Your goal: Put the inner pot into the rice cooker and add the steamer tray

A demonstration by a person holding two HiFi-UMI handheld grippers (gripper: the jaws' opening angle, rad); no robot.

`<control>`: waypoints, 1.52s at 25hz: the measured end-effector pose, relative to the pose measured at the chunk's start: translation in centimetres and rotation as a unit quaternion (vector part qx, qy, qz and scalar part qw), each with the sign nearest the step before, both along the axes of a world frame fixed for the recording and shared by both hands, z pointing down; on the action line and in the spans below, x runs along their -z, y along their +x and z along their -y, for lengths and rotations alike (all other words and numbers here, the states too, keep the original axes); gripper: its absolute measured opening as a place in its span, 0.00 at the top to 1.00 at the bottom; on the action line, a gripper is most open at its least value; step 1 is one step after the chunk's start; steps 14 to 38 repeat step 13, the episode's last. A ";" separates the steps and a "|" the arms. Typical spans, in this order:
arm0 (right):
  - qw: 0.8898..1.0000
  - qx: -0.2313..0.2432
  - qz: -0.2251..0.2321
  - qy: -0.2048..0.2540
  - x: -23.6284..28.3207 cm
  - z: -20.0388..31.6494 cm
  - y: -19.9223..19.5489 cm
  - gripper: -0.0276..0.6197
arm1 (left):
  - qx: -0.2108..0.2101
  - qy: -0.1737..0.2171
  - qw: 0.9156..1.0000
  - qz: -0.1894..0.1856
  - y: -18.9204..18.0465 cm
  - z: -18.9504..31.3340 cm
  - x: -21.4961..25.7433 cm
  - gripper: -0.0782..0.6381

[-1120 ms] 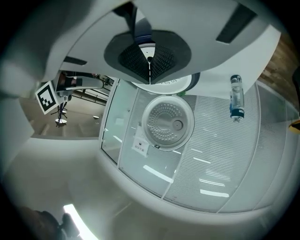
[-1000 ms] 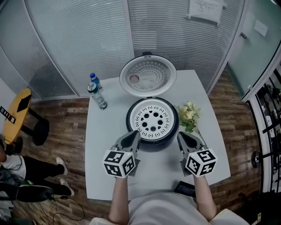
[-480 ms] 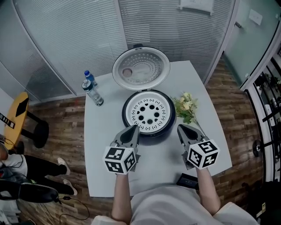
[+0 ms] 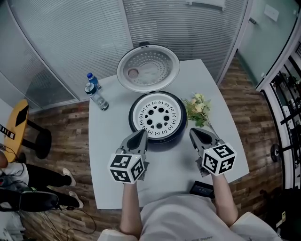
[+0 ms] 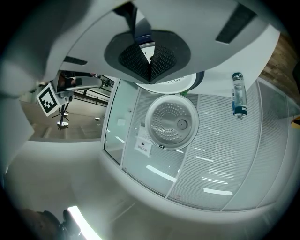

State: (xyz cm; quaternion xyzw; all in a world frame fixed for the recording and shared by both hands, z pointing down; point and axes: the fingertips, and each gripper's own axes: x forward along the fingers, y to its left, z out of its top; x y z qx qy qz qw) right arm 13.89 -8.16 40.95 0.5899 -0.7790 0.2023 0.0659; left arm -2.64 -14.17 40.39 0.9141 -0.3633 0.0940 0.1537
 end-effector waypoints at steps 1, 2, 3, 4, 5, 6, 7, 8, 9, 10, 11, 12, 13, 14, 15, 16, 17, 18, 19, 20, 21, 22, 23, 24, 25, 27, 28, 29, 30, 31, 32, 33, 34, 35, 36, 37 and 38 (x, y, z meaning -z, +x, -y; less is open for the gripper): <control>1.000 0.000 -0.001 -0.001 0.0 0.1 0.0 0.93 | 0.001 -0.001 1.000 -0.001 -0.1 0.1 0.0 0.88; 1.000 0.001 -0.001 -0.001 0.0 0.1 -0.1 0.93 | 0.001 -0.001 1.000 -0.002 -0.2 0.2 0.0 0.88; 1.000 0.001 -0.002 -0.002 0.1 0.2 -0.1 0.93 | 0.002 -0.002 1.000 -0.003 -0.3 0.3 0.0 0.88; 1.000 0.001 -0.002 -0.002 0.1 0.2 -0.1 0.93 | 0.002 -0.003 1.000 -0.004 -0.3 0.3 0.1 0.88; 1.000 0.000 -0.003 -0.003 0.2 0.2 -0.1 0.93 | 0.002 -0.004 1.000 -0.005 -0.4 0.3 0.1 0.88; 1.000 0.000 -0.003 -0.003 0.2 0.2 -0.2 0.93 | 0.002 -0.004 1.000 -0.005 -0.4 0.4 0.1 0.88; 1.000 0.000 -0.004 -0.003 0.2 0.2 -0.2 0.93 | 0.002 -0.003 1.000 -0.003 -0.4 0.4 0.1 0.88; 1.000 0.000 -0.005 -0.003 0.2 0.3 -0.2 0.93 | 0.002 -0.001 1.000 -0.001 -0.4 0.4 0.2 0.88; 1.000 0.001 -0.006 -0.002 0.3 0.3 -0.2 0.93 | 0.001 0.001 1.000 0.001 -0.4 0.4 0.2 0.88; 1.000 0.003 -0.007 -0.002 0.3 0.4 -0.2 0.93 | 0.000 0.002 1.000 0.003 -0.3 0.4 0.2 0.88; 1.000 0.005 -0.009 -0.001 0.3 0.4 -0.2 0.93 | -0.001 0.003 1.000 0.003 -0.3 0.4 0.2 0.88; 1.000 0.008 -0.011 0.000 0.3 0.4 -0.3 0.93 | -0.001 0.004 1.000 0.003 -0.2 0.4 0.2 0.88; 1.000 0.011 -0.013 0.000 0.4 0.5 -0.3 0.93 | -0.002 0.004 1.000 0.003 -0.1 0.4 0.2 0.88; 1.000 0.011 -0.013 0.000 0.4 0.5 -0.3 0.93 | -0.002 0.004 1.000 0.003 -0.1 0.4 0.2 0.88; 1.000 0.011 -0.013 0.000 0.4 0.5 -0.3 0.93 | -0.002 0.004 1.000 0.003 -0.1 0.4 0.2 0.88; 1.000 0.011 -0.013 0.000 0.4 0.5 -0.3 0.93 | -0.002 0.004 1.000 0.003 -0.1 0.4 0.2 0.88; 1.000 0.011 -0.013 0.000 0.4 0.5 -0.3 0.93 | -0.002 0.004 1.000 0.003 -0.1 0.4 0.2 0.88; 1.000 0.011 -0.013 0.000 0.4 0.5 -0.3 0.93 | -0.002 0.004 1.000 0.003 -0.1 0.4 0.2 0.88; 1.000 0.011 -0.013 0.000 0.4 0.5 -0.3 0.93 | -0.002 0.004 1.000 0.003 -0.1 0.4 0.2 0.88; 1.000 0.011 -0.013 0.000 0.4 0.5 -0.3 0.93 | -0.002 0.004 1.000 0.003 -0.1 0.4 0.2 0.88; 1.000 0.011 -0.013 0.000 0.4 0.5 -0.3 0.93 | -0.002 0.004 1.000 0.003 -0.1 0.4 0.2 0.88; 1.000 0.011 -0.013 0.000 0.4 0.5 -0.3 0.93 | -0.002 0.004 1.000 0.003 -0.1 0.4 0.2 0.88; 1.000 0.011 -0.013 0.000 0.4 0.5 -0.3 0.93 | -0.002 0.004 1.000 0.003 -0.1 0.4 0.2 0.88; 1.000 0.011 -0.013 0.000 0.4 0.5 -0.3 0.93 | -0.002 0.004 1.000 0.003 -0.1 0.4 0.2 0.88; 1.000 0.011 -0.013 0.000 0.4 0.5 -0.3 0.93 | -0.002 0.004 1.000 0.003 -0.1 0.4 0.2 0.88; 1.000 0.011 -0.013 0.000 0.4 0.5 -0.3 0.93 | -0.002 0.004 1.000 0.003 -0.1 0.4 0.2 0.88; 1.000 0.011 -0.013 0.000 0.4 0.5 -0.3 0.93 | -0.002 0.004 1.000 0.003 -0.1 0.4 0.2 0.88; 1.000 0.011 -0.013 0.000 0.4 0.5 -0.3 0.93 | -0.002 0.004 1.000 0.003 -0.1 0.4 0.2 0.88; 1.000 0.011 -0.013 0.000 0.4 0.5 -0.3 0.93 | -0.002 0.004 1.000 0.003 -0.1 0.4 0.2 0.88; 1.000 0.011 -0.013 0.000 0.4 0.5 -0.3 0.93 | -0.002 0.004 1.000 0.003 -0.1 0.4 0.2 0.88; 1.000 0.011 -0.013 0.000 0.4 0.5 -0.3 0.93 | -0.002 0.004 1.000 0.003 -0.1 0.4 0.2 0.88; 1.000 0.011 -0.013 0.000 0.4 0.5 -0.3 0.93 | -0.002 0.004 1.000 0.003 -0.1 0.4 0.2 0.88; 1.000 0.011 -0.013 0.000 0.4 0.5 -0.3 0.93 | -0.002 0.004 1.000 0.003 -0.1 0.4 0.2 0.88; 1.000 0.011 -0.013 0.000 0.4 0.5 -0.3 0.93 | -0.002 0.004 1.000 0.003 -0.1 0.4 0.2 0.88; 1.000 0.011 -0.013 0.000 0.4 0.5 -0.3 0.93 | -0.002 0.004 1.000 0.003 -0.1 0.4 0.2 0.88; 1.000 0.011 -0.013 0.000 0.4 0.5 -0.3 0.93 | -0.002 0.004 1.000 0.003 -0.1 0.4 0.2 0.88; 1.000 0.011 -0.013 0.000 0.4 0.5 -0.3 0.93 | -0.002 0.004 1.000 0.003 -0.1 0.4 0.2 0.88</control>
